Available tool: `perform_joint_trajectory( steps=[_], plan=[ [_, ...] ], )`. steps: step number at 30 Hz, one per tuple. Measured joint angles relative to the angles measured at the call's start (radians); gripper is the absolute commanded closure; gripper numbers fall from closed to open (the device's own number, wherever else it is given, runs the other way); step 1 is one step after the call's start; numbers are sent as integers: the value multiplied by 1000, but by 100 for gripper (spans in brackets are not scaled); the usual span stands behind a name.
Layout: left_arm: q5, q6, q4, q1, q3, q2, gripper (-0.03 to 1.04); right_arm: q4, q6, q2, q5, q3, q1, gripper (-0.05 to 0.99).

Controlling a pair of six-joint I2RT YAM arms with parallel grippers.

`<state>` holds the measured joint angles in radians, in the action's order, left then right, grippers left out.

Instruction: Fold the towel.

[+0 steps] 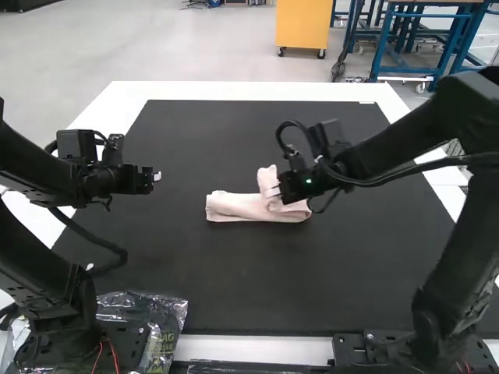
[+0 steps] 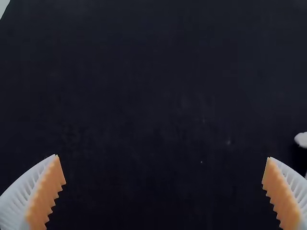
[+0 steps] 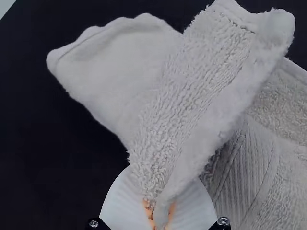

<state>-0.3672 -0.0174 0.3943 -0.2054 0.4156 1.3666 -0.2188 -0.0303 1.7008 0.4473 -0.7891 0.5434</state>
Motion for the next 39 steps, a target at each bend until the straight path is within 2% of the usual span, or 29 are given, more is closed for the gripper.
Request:
perform_joint_trajectory(
  steps=[8, 19, 20, 23, 24, 27, 28, 29, 31, 32, 34, 35, 39],
  plan=[
    [0, 0, 2, 0, -8, 0, 4, -18, 7, 113, -10, -107, 85, 96],
    [-1, 0, 8, 0, -8, 0, 4, -19, 23, 250, -14, -233, 137, 94],
    [-1, 0, 8, 0, -8, 0, 4, -18, 31, 257, -13, -244, 144, 87],
    [0, 0, 21, 0, -9, 0, 4, -16, 66, 274, -5, -281, 170, 46],
    [0, 0, 29, 0, -11, 0, 4, -15, 76, 277, -1, -295, 179, 38],
    [0, 3, 52, 0, -18, 0, 4, -5, 97, 277, 12, -339, 208, 18],
    [0, 8, 60, 0, -18, 0, 4, 0, 105, 277, 20, -354, 216, 13],
    [0, 13, 68, 0, -19, 0, 4, 4, 111, 277, 27, -369, 222, 13],
    [0, 24, 75, 0, -19, 0, 4, 8, 120, 274, 36, -388, 225, 13],
    [1, 31, 76, 0, -19, 0, 4, 10, 125, 270, 38, -392, 225, 20],
    [1, 38, 79, 0, -19, 0, 4, 14, 127, 250, 47, -391, 221, 61],
    [1, 42, 82, 0, -19, 0, 4, 13, 132, 235, 55, -386, 219, 95],
    [3, 49, 83, 0, -19, 0, 4, -120, 148, 138, 84, -305, 193, 96]
  ],
)
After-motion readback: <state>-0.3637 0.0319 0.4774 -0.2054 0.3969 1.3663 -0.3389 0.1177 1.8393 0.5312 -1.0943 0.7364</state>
